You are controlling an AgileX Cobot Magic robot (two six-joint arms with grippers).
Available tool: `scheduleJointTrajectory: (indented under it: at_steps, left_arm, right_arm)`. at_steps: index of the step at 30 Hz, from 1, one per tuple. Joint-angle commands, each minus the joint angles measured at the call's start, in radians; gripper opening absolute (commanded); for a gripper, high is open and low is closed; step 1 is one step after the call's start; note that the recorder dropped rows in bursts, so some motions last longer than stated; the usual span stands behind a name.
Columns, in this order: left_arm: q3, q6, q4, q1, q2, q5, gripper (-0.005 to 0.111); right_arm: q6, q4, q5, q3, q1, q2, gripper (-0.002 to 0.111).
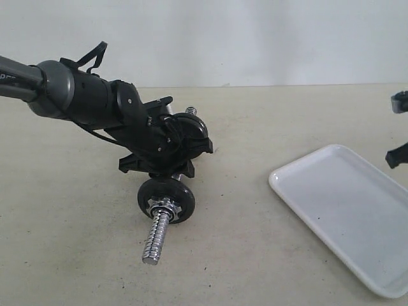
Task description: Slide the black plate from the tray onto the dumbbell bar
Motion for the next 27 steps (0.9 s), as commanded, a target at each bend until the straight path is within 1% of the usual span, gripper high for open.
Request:
scheduleJointTrajectory:
  at_steps: [1,8,13,22,27]
  left_arm:
    - [0.009,0.011,-0.004,0.000,-0.023,-0.087,0.004]
    - [0.064,0.011,-0.001,0.000,-0.023,-0.144,0.004]
    - [0.078,0.011,-0.001,0.000,-0.023,-0.146,0.004]
    - [0.078,-0.020,-0.003,0.000,-0.025,-0.154,0.004]
    - [0.078,-0.020,-0.007,0.000,-0.025,-0.154,0.004]
  right_arm:
    - [0.004,-0.019,-0.125,0.103,-0.028,-0.008,0.000]
    - [0.004,-0.024,-0.208,0.196,-0.104,-0.008,0.000]
    - [0.004,-0.019,-0.237,0.250,-0.155,-0.008,0.000]
    - [0.004,0.049,-0.300,0.319,-0.155,-0.008,0.000]
    - [-0.014,0.160,-0.340,0.354,-0.155,-0.008,0.000]
